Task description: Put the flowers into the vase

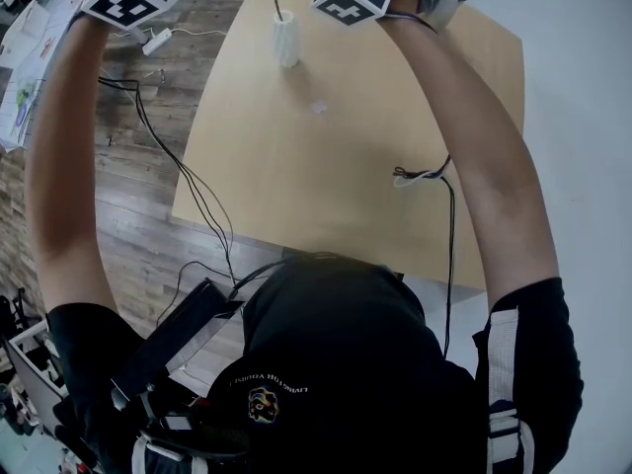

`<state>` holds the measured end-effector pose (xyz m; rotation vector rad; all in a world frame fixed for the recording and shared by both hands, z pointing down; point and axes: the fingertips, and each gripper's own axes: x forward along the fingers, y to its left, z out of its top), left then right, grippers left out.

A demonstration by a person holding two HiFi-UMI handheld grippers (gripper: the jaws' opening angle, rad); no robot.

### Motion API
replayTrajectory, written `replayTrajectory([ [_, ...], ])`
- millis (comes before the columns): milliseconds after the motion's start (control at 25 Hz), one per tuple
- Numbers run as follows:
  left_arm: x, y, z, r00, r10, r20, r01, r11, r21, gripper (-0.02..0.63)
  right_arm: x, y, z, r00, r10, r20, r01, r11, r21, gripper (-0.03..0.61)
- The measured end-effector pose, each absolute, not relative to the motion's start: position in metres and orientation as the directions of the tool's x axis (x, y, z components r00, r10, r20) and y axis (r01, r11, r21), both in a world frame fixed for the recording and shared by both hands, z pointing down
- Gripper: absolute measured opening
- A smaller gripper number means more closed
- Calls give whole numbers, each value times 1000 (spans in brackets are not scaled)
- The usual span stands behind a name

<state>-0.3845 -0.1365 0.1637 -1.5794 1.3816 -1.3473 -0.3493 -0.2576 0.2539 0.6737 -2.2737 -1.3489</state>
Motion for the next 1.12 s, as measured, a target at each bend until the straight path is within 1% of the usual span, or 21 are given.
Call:
replayTrajectory([
  [640, -383, -145, 177, -57, -952, 301, -307, -270, -912, 3, -347, -265, 268, -786, -605, 129, -177, 420, 890, 25],
  [1120, -381, -145, 196, -50, -940, 337, -305, -307, -901, 2, -337, -272, 296, -766, -615, 188, -133, 438, 889, 25],
])
